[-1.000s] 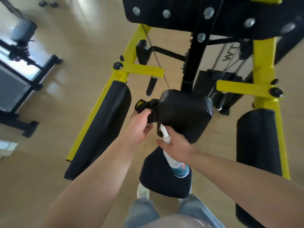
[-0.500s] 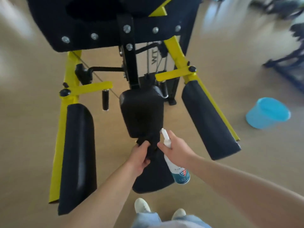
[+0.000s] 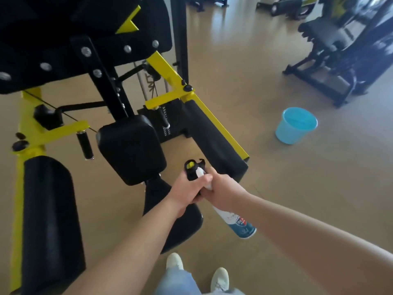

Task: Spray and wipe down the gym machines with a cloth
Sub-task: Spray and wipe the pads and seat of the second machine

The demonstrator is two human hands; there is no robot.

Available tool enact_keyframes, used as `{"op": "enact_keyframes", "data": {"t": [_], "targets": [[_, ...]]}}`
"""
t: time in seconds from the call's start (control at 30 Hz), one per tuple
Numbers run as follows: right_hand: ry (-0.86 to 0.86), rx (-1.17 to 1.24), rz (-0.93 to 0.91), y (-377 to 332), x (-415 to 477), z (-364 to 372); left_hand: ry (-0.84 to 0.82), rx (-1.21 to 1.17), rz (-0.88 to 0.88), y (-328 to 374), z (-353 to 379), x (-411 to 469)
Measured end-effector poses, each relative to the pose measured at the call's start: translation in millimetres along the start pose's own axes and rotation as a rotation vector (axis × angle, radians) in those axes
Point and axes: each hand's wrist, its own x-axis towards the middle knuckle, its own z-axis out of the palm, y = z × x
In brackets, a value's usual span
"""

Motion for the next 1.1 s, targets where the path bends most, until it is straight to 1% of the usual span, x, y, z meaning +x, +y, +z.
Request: {"op": "enact_keyframes", "data": {"t": [0.1, 0.3, 0.37, 0.43, 0.53, 0.6, 0.8, 0.9, 0.97, 1.1], "targets": [[0.004, 0.044, 0.055, 2, 1, -3, 0.032, 0.032, 0.013, 2, -1, 7], [0.066, 0.289, 0.171, -10, 22, -6, 0.057, -0.054, 0.01, 16, -13, 40], [0.066, 0.331, 0.19, -18, 30, -5, 0.061, -0.075, 0.028, 21, -22, 54], [0.066, 0.376, 0.2, -22, 38, -8, 0.07, -0.123, 0.015, 30, -32, 65], [0.037, 0.534, 0.212, -30, 47, -6, 0.056, -0.268, -0.033, 45, -47, 83], [0.034, 0.614, 0.23, -37, 51, -1, 0.054, -0.281, -0.045, 47, -55, 97], [0.079, 0.523, 0.312, -53, 66, 4, 0.039, -0.225, -0.085, 47, -71, 124], [0.113, 0.507, 0.316, -59, 72, 5, -0.011, -0.321, -0.178, 53, -77, 133], [0.121, 0.506, 0.323, -62, 75, 5, 0.022, -0.345, -0.212, 59, -78, 140], [0.141, 0.537, 0.346, -75, 87, 2, 0.136, -0.315, -0.166, 69, -77, 153]]}}
